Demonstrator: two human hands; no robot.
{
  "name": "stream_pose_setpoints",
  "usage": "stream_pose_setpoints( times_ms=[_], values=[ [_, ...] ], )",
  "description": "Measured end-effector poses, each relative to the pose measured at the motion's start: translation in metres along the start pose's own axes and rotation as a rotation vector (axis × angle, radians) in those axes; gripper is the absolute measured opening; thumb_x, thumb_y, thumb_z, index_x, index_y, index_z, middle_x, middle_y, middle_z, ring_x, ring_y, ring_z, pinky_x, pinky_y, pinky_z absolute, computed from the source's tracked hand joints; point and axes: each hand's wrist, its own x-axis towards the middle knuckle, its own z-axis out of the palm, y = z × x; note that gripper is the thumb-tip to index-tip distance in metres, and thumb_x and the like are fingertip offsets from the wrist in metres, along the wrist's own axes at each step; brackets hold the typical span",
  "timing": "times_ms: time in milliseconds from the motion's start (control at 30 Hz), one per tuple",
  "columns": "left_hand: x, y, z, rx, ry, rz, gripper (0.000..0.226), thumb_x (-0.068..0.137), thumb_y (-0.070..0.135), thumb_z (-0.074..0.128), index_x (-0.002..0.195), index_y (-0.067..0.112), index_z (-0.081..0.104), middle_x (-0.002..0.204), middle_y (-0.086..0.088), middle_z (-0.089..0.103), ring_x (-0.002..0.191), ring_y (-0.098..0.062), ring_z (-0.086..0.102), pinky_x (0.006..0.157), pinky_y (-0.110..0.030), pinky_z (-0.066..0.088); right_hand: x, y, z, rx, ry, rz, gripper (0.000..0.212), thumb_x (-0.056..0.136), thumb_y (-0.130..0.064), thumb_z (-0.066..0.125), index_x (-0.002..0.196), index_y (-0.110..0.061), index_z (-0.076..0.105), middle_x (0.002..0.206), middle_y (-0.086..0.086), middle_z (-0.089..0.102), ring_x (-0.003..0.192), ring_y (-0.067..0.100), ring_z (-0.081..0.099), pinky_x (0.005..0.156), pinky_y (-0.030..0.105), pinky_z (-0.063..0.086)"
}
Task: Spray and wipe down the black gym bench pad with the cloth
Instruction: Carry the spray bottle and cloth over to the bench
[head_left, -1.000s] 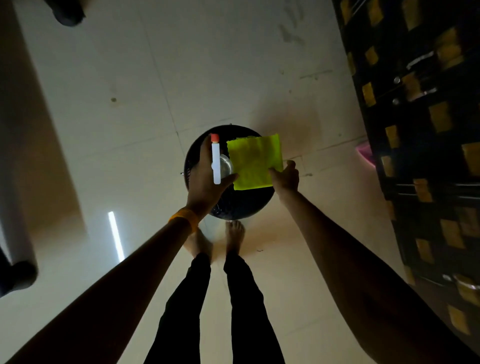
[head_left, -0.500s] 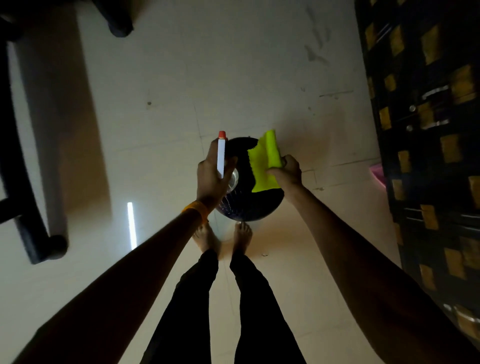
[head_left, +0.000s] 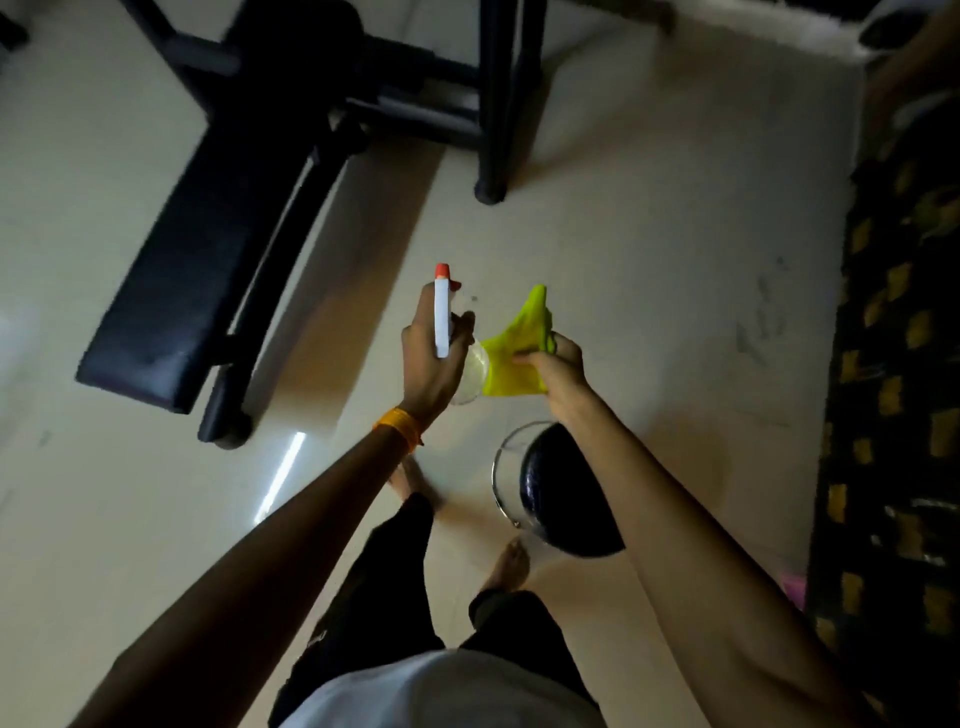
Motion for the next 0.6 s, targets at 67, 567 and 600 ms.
stream_pose_setpoints(
  times_ms=[67,567,600],
  values=[
    [0.024,0.001,-0.034,0.002,0.085,-0.014,0.038,0.092,0.021,0.061,0.13,0.018,0.057,0.09,0.01,0.067,0.082,-0.02,0.07,0.081,-0.038,0.061,0.01,-0.032,0.044,-0.036,-0.043,-0.037,0.024,0.073,0.011,0.07,0.088,-0.008,0.069,0.091,0.009,0.067,0.083,0.022,0.061,0.07,0.029,0.05],
    [0.226,-0.052,-0.23,-0.009,0.453,-0.052,0.02,0.097,0.014,0.06,0.117,0.015,0.06,0.097,-0.008,0.065,0.087,-0.029,0.064,0.079,-0.052,0.055,0.118,-0.184,0.341,-0.261,-0.338,-0.157,0.027,0.092,-0.007,0.062,0.118,-0.013,0.066,0.114,0.009,0.069,0.103,0.025,0.063,0.099,0.043,0.051],
    [0.24,-0.059,-0.236,0.003,0.489,-0.065,0.018,0.098,0.014,0.06,0.115,0.01,0.06,0.096,-0.009,0.064,0.086,-0.027,0.063,0.077,-0.049,0.054,0.13,-0.193,0.356,-0.28,-0.353,-0.17,0.035,0.092,-0.006,0.063,0.127,-0.011,0.062,0.118,0.01,0.068,0.105,0.025,0.063,0.099,0.041,0.05]
  ],
)
